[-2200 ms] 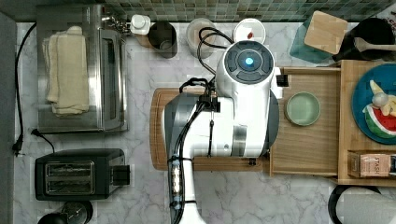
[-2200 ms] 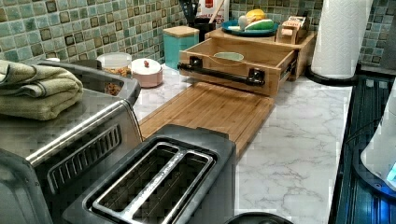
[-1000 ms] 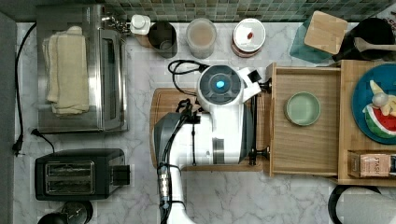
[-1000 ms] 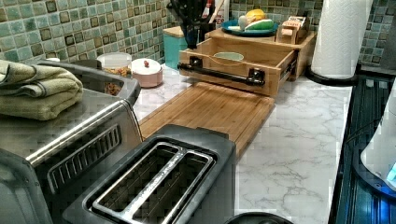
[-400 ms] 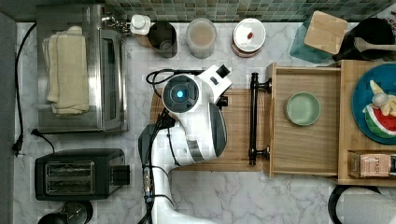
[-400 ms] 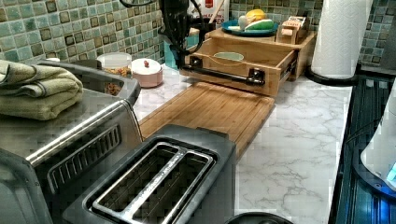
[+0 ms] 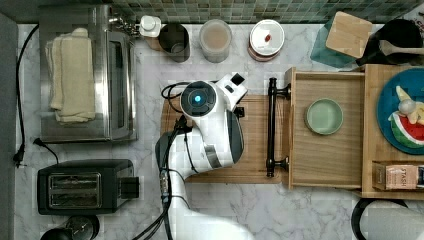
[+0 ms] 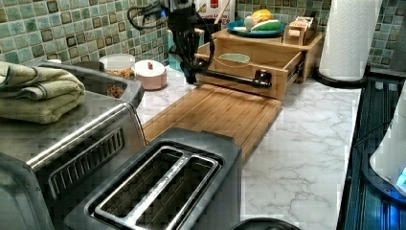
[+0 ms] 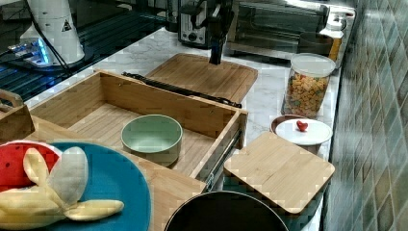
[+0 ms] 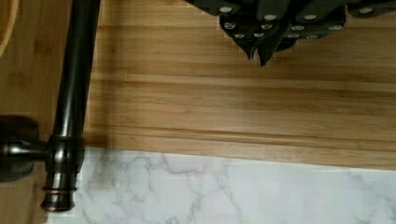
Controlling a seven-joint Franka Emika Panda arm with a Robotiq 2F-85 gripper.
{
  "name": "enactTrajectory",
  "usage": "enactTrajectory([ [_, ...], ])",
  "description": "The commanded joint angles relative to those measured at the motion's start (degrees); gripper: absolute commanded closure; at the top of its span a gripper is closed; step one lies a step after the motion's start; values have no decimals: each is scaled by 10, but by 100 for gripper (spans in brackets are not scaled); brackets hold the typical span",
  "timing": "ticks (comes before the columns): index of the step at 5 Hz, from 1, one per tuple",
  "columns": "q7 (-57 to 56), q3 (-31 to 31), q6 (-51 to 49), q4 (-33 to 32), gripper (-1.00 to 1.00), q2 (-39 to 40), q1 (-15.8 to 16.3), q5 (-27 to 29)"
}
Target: Close the drawer.
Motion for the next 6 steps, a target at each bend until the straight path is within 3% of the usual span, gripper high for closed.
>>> enactTrajectory([
  [1, -15, -32, 65, -15, 100, 13, -18, -41],
  [4, -90, -74, 92, -33, 100, 3, -51, -22],
  [5, -115, -87, 112, -47, 100, -5, -75, -11],
  [6, -135, -90, 71, -23, 100, 2, -96, -5],
])
